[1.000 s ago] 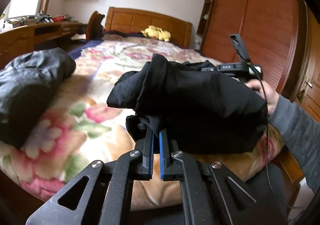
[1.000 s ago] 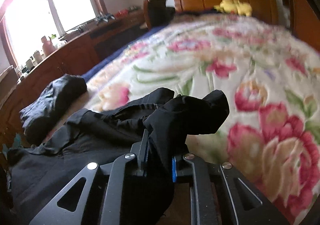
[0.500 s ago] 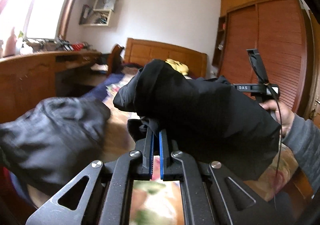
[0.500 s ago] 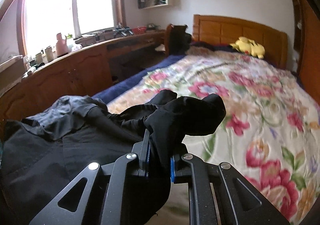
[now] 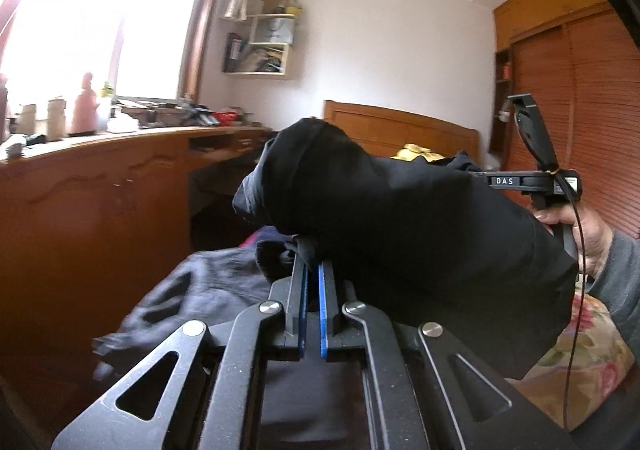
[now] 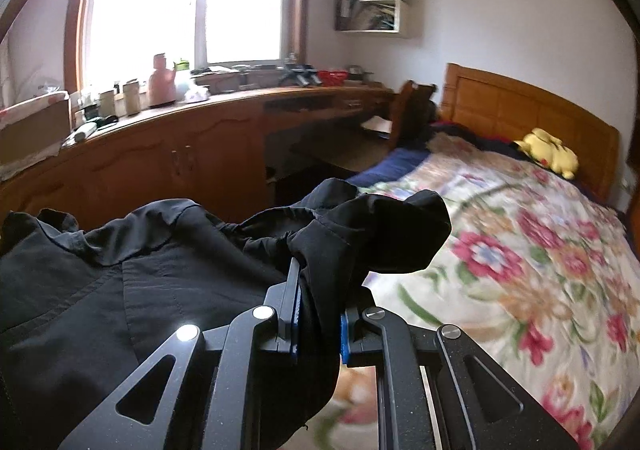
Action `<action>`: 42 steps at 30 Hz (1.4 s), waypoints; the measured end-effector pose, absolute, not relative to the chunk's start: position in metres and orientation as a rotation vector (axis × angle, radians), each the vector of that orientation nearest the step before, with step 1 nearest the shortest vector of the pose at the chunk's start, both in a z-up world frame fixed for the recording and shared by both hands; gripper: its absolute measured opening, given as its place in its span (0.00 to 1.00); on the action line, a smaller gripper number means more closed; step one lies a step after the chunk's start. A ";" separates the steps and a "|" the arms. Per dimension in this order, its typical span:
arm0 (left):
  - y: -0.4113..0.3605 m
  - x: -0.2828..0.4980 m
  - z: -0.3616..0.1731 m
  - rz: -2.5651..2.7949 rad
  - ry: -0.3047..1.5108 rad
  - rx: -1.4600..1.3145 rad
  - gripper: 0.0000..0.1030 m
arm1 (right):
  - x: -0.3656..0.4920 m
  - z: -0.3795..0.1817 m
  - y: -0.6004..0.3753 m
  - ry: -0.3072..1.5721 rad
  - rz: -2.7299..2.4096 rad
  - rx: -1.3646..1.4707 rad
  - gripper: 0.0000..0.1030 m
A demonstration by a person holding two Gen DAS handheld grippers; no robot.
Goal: Fold large clothes
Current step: 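Carry the coat bundle with both tools off the bed toward the desk, then lower the coat bundle beside the bed and open both tools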
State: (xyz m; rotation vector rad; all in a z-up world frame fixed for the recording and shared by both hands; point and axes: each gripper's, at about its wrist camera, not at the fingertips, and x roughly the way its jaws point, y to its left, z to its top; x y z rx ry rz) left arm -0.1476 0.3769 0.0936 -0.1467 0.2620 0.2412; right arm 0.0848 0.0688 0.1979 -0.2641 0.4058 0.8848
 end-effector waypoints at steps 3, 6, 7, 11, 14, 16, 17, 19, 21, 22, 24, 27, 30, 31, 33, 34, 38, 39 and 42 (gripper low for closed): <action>0.401 -0.157 0.093 0.289 0.256 -0.160 0.04 | 0.092 0.195 0.104 0.398 0.929 -0.284 0.13; 0.426 -0.167 0.086 0.349 0.261 -0.169 0.04 | 0.096 0.188 0.136 0.388 0.978 -0.292 0.13; 0.435 -0.170 0.083 0.371 0.265 -0.173 0.04 | 0.096 0.187 0.147 0.385 0.993 -0.293 0.13; 0.465 -0.173 0.053 0.443 0.343 -0.203 0.04 | 0.098 0.165 0.184 0.387 1.035 -0.298 0.13; 0.472 -0.173 0.029 0.470 0.403 -0.211 0.05 | 0.116 0.129 0.207 0.449 1.012 -0.340 0.16; 0.474 -0.179 0.023 0.483 0.413 -0.236 0.05 | 0.122 0.108 0.216 0.489 0.985 -0.370 0.19; 0.474 -0.182 0.023 0.482 0.410 -0.255 0.06 | 0.125 0.100 0.216 0.503 0.965 -0.381 0.21; 0.469 -0.189 0.026 0.485 0.401 -0.258 0.07 | 0.131 0.096 0.211 0.505 0.966 -0.363 0.23; 0.463 -0.193 0.030 0.509 0.401 -0.240 0.07 | 0.136 0.098 0.205 0.521 0.972 -0.350 0.31; 0.461 -0.192 0.034 0.518 0.396 -0.230 0.08 | 0.138 0.099 0.207 0.538 0.974 -0.349 0.38; 0.456 -0.204 0.043 0.538 0.365 -0.203 0.10 | 0.136 0.103 0.207 0.543 0.977 -0.357 0.49; 0.450 -0.218 0.059 0.553 0.312 -0.203 0.20 | 0.129 0.112 0.208 0.494 0.985 -0.360 0.66; 0.440 -0.211 0.077 0.516 0.294 -0.186 0.30 | 0.120 0.113 0.207 0.468 0.991 -0.345 0.68; 0.435 -0.205 0.081 0.506 0.293 -0.173 0.31 | 0.118 0.112 0.205 0.466 1.003 -0.346 0.68; 0.431 -0.193 0.088 0.487 0.294 -0.156 0.33 | 0.112 0.107 0.199 0.452 1.027 -0.351 0.68; 0.429 -0.185 0.092 0.473 0.298 -0.148 0.33 | 0.109 0.105 0.196 0.445 1.039 -0.357 0.68; 0.422 -0.156 0.096 0.445 0.338 -0.112 0.33 | 0.095 0.100 0.179 0.444 1.092 -0.349 0.68; 0.418 -0.150 0.095 0.446 0.354 -0.096 0.33 | 0.094 0.100 0.175 0.443 1.100 -0.343 0.68; 0.425 -0.131 0.082 0.477 0.434 -0.066 0.33 | 0.090 0.095 0.167 0.447 1.133 -0.336 0.68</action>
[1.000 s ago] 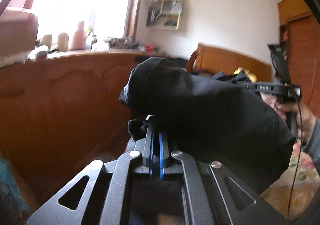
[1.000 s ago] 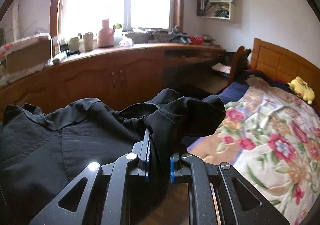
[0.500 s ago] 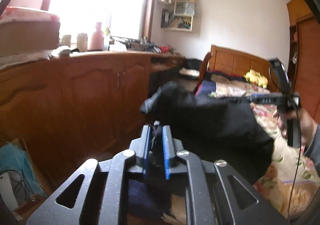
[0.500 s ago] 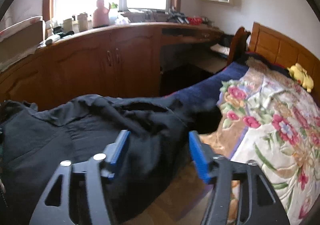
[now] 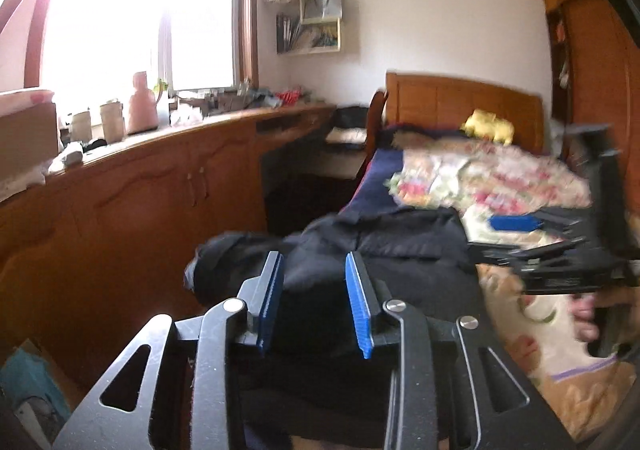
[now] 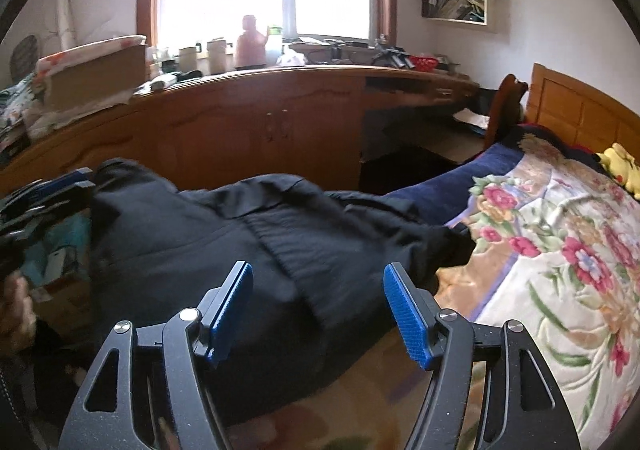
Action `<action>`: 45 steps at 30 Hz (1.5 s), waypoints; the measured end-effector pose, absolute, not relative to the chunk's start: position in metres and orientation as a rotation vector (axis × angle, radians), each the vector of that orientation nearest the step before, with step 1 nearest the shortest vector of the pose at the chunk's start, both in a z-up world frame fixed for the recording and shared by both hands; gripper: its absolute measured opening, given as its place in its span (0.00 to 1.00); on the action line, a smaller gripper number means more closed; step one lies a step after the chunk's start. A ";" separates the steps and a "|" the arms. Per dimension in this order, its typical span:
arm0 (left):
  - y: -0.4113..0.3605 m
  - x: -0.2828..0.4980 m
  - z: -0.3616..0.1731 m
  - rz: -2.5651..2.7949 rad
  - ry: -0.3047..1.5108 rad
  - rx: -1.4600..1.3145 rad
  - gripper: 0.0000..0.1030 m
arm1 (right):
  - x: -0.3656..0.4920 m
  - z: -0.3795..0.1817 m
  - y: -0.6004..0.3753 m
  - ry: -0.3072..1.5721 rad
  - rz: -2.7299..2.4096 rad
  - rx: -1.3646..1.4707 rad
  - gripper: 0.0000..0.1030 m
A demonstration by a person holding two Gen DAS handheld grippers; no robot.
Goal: Fold large clothes
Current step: 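Lower the coat bundle beside the bed and open both tools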
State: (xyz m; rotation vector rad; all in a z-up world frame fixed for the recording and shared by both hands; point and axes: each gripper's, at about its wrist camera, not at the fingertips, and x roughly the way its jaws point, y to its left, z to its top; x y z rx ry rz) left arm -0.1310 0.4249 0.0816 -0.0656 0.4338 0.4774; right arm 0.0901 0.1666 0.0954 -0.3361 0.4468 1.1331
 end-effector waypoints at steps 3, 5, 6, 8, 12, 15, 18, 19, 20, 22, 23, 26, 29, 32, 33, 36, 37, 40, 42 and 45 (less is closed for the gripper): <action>0.430 -0.130 0.064 0.491 0.494 -0.077 0.31 | 0.089 0.093 0.165 0.447 1.161 -0.344 0.68; 0.436 -0.132 0.050 0.512 0.526 -0.085 0.29 | 0.086 0.088 0.169 0.461 1.195 -0.336 0.68; 0.437 -0.132 0.044 0.519 0.537 -0.088 0.29 | 0.085 0.084 0.172 0.477 1.216 -0.333 0.68; 0.439 -0.132 0.032 0.535 0.561 -0.087 0.29 | 0.081 0.077 0.182 0.504 1.233 -0.328 0.68; 0.440 -0.132 0.014 0.535 0.587 -0.104 0.28 | 0.087 0.055 0.198 0.534 1.227 -0.342 0.68; 0.441 -0.132 0.009 0.531 0.587 -0.118 0.28 | 0.091 0.029 0.211 0.553 1.197 -0.396 0.68; 0.436 -0.134 0.011 0.537 0.570 -0.110 0.28 | 0.096 0.028 0.213 0.559 1.189 -0.369 0.68; 0.433 -0.135 0.013 0.536 0.561 -0.107 0.28 | 0.097 0.028 0.212 0.556 1.185 -0.371 0.68; 0.430 -0.137 0.015 0.537 0.553 -0.104 0.28 | 0.098 0.030 0.211 0.549 1.178 -0.374 0.68; 0.426 -0.141 0.020 0.541 0.531 -0.102 0.28 | 0.095 0.034 0.203 0.533 1.159 -0.378 0.68; 0.421 -0.143 0.024 0.547 0.521 -0.097 0.28 | 0.095 0.037 0.199 0.524 1.147 -0.378 0.68; 0.409 -0.148 0.034 0.540 0.504 -0.095 0.28 | 0.091 0.044 0.185 0.497 1.127 -0.376 0.68; 0.391 -0.154 0.048 0.528 0.473 -0.084 0.28 | 0.084 0.049 0.165 0.461 1.110 -0.375 0.68; 0.371 -0.155 0.062 0.504 0.448 -0.071 0.29 | 0.081 0.053 0.138 0.439 1.090 -0.360 0.68; 0.366 -0.155 0.065 0.495 0.443 -0.072 0.30 | 0.081 0.051 0.129 0.433 1.084 -0.355 0.68; 0.341 -0.151 0.075 0.454 0.421 -0.071 0.40 | 0.078 0.052 0.100 0.414 1.056 -0.337 0.68; 0.334 -0.149 0.076 0.443 0.414 -0.071 0.40 | 0.078 0.053 0.089 0.409 1.045 -0.330 0.68; 0.304 -0.137 0.081 0.379 0.406 -0.072 0.59 | 0.073 0.056 0.060 0.402 1.008 -0.313 0.68; 0.284 -0.130 0.083 0.353 0.388 -0.053 0.80 | 0.072 0.057 0.041 0.402 0.986 -0.297 0.68; 0.257 -0.119 0.087 0.309 0.380 -0.032 0.89 | 0.074 0.056 0.011 0.400 0.946 -0.276 0.68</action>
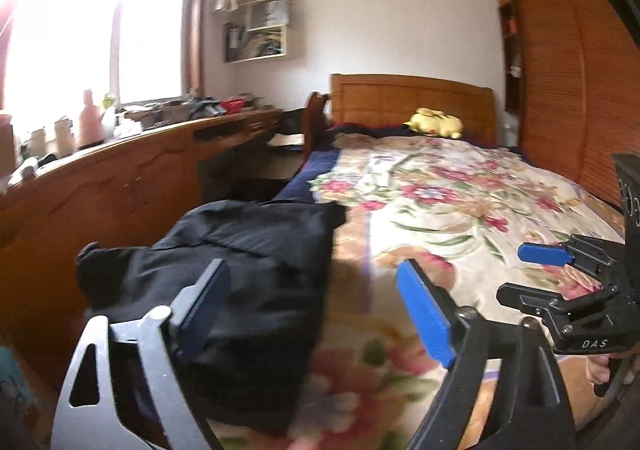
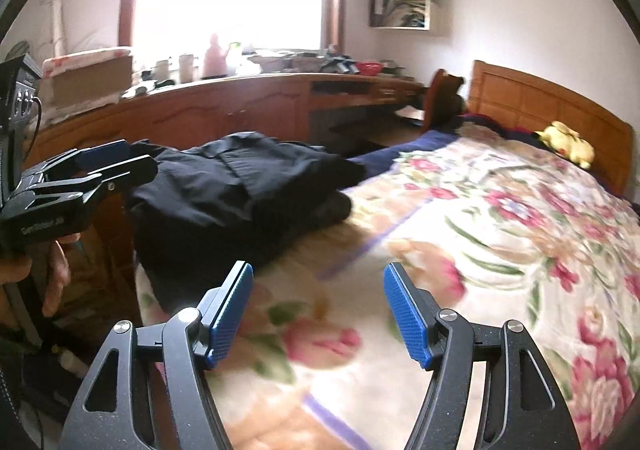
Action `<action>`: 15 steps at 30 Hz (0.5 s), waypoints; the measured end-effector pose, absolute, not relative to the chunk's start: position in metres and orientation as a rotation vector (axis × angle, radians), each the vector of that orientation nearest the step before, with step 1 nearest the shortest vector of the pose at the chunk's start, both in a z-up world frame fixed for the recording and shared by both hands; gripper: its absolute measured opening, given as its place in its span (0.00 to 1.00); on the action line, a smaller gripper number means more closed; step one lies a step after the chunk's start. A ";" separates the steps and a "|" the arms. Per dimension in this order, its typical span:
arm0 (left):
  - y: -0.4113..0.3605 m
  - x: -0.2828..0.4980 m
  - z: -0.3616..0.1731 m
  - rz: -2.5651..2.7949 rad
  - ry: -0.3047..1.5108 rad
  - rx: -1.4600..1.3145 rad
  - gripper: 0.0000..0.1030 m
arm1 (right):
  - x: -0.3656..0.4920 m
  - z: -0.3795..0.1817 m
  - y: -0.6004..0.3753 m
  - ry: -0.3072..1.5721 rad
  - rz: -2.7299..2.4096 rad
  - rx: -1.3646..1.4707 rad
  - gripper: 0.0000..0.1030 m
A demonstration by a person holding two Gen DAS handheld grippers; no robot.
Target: Fold large clothes
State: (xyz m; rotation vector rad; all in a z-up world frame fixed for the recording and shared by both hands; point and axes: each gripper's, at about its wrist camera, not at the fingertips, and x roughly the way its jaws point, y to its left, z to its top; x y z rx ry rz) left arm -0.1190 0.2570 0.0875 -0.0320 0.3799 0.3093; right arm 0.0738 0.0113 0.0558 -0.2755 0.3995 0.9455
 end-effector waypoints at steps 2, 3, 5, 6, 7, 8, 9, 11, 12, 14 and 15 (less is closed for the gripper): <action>0.239 -0.111 0.089 0.275 0.370 -0.034 0.90 | 0.076 0.054 -0.004 0.401 0.918 -0.264 0.68; 0.232 -0.109 0.090 0.266 0.369 -0.031 0.90 | 0.077 0.053 -0.012 0.402 0.902 -0.257 0.68; 0.216 -0.101 0.089 0.244 0.376 -0.019 0.90 | 0.079 0.052 -0.025 0.407 0.874 -0.244 0.68; 0.208 -0.098 0.088 0.233 0.379 -0.015 0.90 | 0.081 0.051 -0.033 0.410 0.860 -0.237 0.68; 0.199 -0.094 0.087 0.216 0.385 -0.012 0.90 | 0.081 0.051 -0.040 0.413 0.844 -0.230 0.69; 0.193 -0.090 0.086 0.207 0.390 -0.011 0.90 | 0.083 0.050 -0.047 0.416 0.827 -0.226 0.70; 0.186 -0.087 0.084 0.196 0.394 -0.011 0.90 | 0.083 0.049 -0.055 0.417 0.809 -0.221 0.70; 0.170 -0.079 0.079 0.169 0.404 -0.015 0.90 | 0.085 0.047 -0.068 0.425 0.784 -0.210 0.72; 0.164 -0.078 0.076 0.166 0.408 -0.016 0.90 | 0.086 0.046 -0.073 0.429 0.771 -0.205 0.72; 0.152 -0.070 0.070 0.164 0.423 -0.024 0.90 | 0.080 0.045 -0.092 0.434 0.743 -0.195 0.75; 0.147 -0.066 0.066 0.150 0.427 -0.029 0.90 | 0.080 0.044 -0.099 0.438 0.726 -0.191 0.76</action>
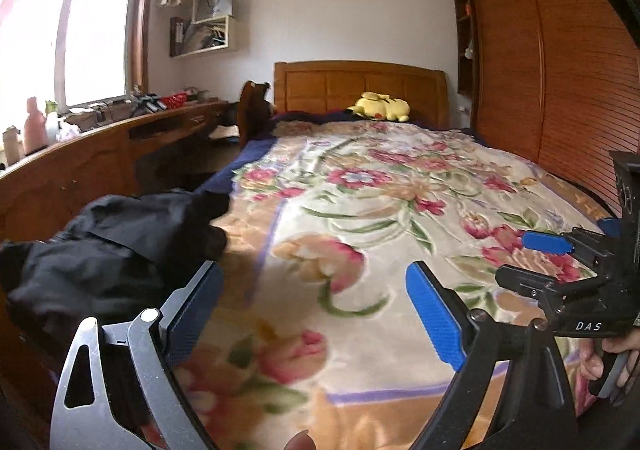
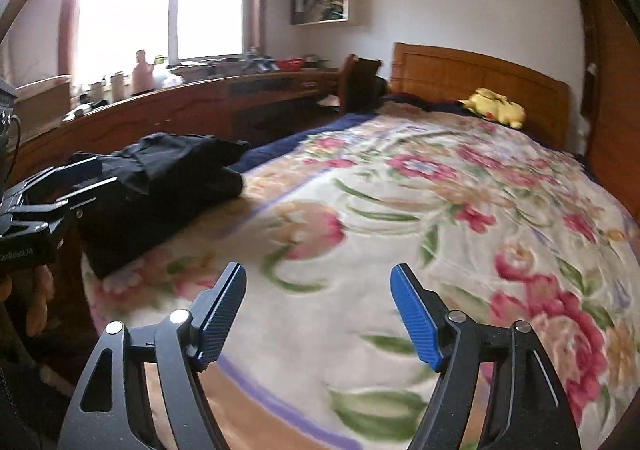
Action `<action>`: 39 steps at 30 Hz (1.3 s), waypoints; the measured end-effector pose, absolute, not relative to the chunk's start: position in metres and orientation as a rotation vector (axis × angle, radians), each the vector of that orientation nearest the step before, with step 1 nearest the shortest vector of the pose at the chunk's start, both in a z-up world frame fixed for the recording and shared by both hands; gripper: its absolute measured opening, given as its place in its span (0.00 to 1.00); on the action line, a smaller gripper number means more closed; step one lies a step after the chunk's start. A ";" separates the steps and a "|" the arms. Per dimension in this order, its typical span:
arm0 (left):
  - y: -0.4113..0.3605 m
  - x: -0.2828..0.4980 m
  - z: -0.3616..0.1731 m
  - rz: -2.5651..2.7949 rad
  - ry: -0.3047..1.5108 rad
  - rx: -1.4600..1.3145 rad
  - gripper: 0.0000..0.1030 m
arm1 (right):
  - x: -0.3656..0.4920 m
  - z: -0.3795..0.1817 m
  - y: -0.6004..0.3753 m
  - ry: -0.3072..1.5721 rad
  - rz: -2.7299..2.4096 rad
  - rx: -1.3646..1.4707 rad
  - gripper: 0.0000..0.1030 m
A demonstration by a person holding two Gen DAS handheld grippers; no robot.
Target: Fold large clothes
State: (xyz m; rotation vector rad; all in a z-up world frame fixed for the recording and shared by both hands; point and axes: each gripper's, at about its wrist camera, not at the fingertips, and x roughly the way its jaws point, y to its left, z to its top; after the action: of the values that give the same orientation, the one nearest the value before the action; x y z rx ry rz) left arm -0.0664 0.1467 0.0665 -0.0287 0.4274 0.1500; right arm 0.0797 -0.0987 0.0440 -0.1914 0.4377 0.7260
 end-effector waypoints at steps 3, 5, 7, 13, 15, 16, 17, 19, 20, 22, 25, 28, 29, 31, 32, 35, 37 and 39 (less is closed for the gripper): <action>0.127 -0.053 0.056 0.122 0.449 -0.033 0.90 | 0.079 0.040 -0.114 0.452 0.669 -0.182 0.78; 0.113 -0.044 0.048 0.101 0.462 -0.027 0.90 | 0.079 0.039 -0.122 0.459 0.647 -0.165 0.78; 0.100 -0.036 0.041 0.081 0.474 -0.021 0.90 | 0.078 0.037 -0.132 0.461 0.616 -0.153 0.78; 0.060 -0.011 0.027 0.029 0.499 -0.020 0.90 | 0.080 0.031 -0.159 0.469 0.541 -0.114 0.78; 0.047 -0.004 0.023 0.010 0.506 -0.017 0.90 | 0.082 0.028 -0.168 0.468 0.516 -0.105 0.78; 0.040 0.001 0.021 0.003 0.508 -0.016 0.90 | 0.084 0.026 -0.171 0.467 0.504 -0.104 0.78; 0.035 0.003 0.020 -0.001 0.510 -0.017 0.90 | 0.083 0.026 -0.173 0.466 0.493 -0.105 0.78; 0.026 0.009 0.019 -0.020 0.507 -0.020 0.90 | 0.082 0.025 -0.179 0.460 0.473 -0.106 0.78; 0.019 0.012 0.019 -0.031 0.504 -0.020 0.90 | 0.083 0.025 -0.180 0.456 0.463 -0.109 0.78; 0.013 0.015 0.018 -0.038 0.503 -0.015 0.90 | 0.085 0.023 -0.185 0.445 0.444 -0.110 0.78; 0.001 0.018 0.016 -0.033 0.489 0.014 0.90 | 0.085 0.020 -0.191 0.429 0.422 -0.101 0.78; -0.005 0.016 0.014 -0.026 0.472 0.020 0.90 | 0.085 0.018 -0.197 0.409 0.404 -0.089 0.78; -0.007 0.016 0.014 -0.027 0.469 0.021 0.90 | 0.084 0.018 -0.199 0.402 0.398 -0.087 0.78; -0.010 0.016 0.013 -0.026 0.458 0.028 0.90 | 0.082 0.016 -0.204 0.383 0.386 -0.078 0.78; -0.012 0.015 0.013 -0.021 0.449 0.034 0.90 | 0.079 0.017 -0.206 0.374 0.381 -0.071 0.78; -0.015 0.013 0.014 -0.023 0.430 0.036 0.90 | 0.076 0.016 -0.209 0.354 0.369 -0.055 0.78; -0.018 0.011 0.014 -0.023 0.421 0.041 0.90 | 0.073 0.016 -0.213 0.334 0.357 -0.042 0.78; -0.019 0.010 0.014 -0.024 0.415 0.045 0.90 | 0.071 0.013 -0.217 0.319 0.347 -0.030 0.78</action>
State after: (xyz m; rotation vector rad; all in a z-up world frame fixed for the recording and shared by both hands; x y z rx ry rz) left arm 0.0102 -0.0194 0.0138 0.0447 0.4150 -0.0243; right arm 0.0707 -0.2167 0.0129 -0.0296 0.3186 0.3470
